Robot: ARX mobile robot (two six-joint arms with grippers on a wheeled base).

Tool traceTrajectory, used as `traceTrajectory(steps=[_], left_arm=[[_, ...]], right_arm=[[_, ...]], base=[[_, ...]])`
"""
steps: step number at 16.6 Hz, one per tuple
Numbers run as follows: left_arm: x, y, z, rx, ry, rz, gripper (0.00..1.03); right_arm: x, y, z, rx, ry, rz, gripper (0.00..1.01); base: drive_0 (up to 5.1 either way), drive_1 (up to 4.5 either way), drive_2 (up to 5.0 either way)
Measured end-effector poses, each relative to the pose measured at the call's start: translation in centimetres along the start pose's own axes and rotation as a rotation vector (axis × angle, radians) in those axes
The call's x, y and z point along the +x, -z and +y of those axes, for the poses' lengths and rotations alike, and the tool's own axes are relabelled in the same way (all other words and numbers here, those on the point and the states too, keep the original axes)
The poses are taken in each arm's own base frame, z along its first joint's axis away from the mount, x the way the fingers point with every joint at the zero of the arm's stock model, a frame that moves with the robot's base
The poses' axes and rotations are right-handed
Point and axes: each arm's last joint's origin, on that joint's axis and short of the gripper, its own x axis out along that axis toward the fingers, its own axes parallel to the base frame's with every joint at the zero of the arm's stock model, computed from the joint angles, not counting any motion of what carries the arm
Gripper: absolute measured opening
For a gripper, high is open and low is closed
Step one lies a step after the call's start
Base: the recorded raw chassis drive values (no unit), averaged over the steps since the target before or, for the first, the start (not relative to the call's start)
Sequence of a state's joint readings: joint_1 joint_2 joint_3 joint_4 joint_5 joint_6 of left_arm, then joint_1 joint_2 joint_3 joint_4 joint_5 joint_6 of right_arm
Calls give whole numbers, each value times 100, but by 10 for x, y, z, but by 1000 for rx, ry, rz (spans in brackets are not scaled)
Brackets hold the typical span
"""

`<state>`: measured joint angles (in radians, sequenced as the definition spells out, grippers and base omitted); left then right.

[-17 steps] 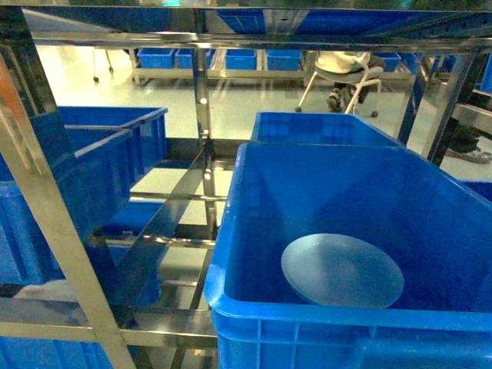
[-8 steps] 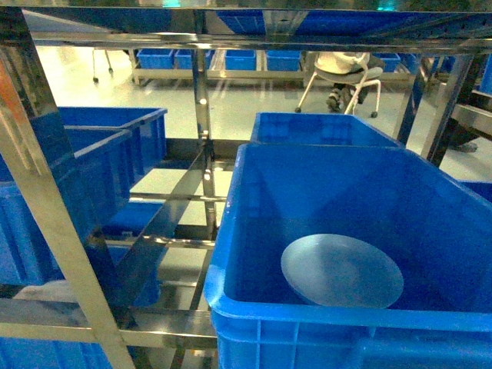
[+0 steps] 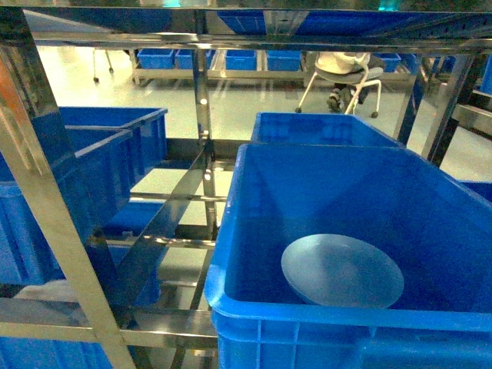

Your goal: Place blue tray on left shelf second layer neatly

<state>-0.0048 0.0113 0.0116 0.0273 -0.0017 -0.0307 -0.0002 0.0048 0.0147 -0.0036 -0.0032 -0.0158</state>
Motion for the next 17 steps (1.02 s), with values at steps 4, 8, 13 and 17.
traceTrajectory(steps=[4,8,13,17], left_arm=[[0,0,0,0,0,0,98],[0,0,0,0,0,0,98],[0,0,0,0,0,0,98],[0,0,0,0,0,0,98]], right_arm=[[0,0,0,2,1,0,2],[0,0,0,2,1,0,2],[0,0,0,2,1,0,37],[0,0,0,2,1,0,88]], base=[[0,0,0],[0,0,0],[0,0,0],[0,0,0]])
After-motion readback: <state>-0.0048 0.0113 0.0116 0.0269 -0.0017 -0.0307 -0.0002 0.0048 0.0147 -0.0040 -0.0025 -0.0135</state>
